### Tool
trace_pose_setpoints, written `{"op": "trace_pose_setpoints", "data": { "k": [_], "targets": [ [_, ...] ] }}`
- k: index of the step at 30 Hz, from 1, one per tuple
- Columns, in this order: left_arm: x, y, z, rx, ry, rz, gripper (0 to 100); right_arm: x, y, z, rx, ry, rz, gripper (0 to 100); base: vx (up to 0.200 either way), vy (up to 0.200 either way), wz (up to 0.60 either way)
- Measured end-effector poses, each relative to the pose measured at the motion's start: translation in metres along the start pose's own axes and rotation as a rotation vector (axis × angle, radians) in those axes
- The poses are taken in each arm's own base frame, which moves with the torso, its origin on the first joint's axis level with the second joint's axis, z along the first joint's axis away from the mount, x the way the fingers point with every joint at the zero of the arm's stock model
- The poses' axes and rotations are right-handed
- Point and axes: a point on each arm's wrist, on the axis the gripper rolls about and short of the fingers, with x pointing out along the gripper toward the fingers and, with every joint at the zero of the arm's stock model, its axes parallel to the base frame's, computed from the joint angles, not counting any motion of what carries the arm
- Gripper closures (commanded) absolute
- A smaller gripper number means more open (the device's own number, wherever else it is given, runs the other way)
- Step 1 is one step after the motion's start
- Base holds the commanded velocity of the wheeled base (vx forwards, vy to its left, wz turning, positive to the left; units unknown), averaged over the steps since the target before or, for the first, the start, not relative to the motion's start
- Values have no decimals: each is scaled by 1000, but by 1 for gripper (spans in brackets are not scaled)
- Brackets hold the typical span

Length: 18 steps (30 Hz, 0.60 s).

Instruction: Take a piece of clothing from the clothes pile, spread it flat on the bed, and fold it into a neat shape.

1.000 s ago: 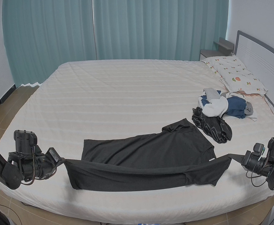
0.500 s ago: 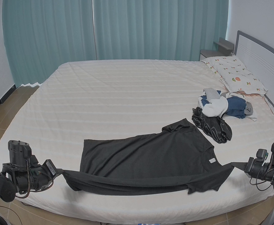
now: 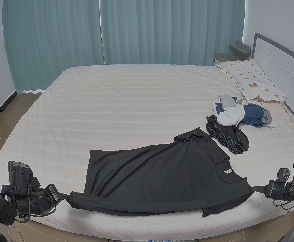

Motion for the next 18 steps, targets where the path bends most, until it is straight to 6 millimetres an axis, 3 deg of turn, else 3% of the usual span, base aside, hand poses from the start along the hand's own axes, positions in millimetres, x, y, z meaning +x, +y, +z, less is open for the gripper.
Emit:
{"op": "trace_pose_setpoints", "data": {
  "k": [18],
  "targets": [
    [-8,17,-19,62,92,81,100,-18,-8,-15,-74,72,-75,100,0,0,0]
  ]
}}
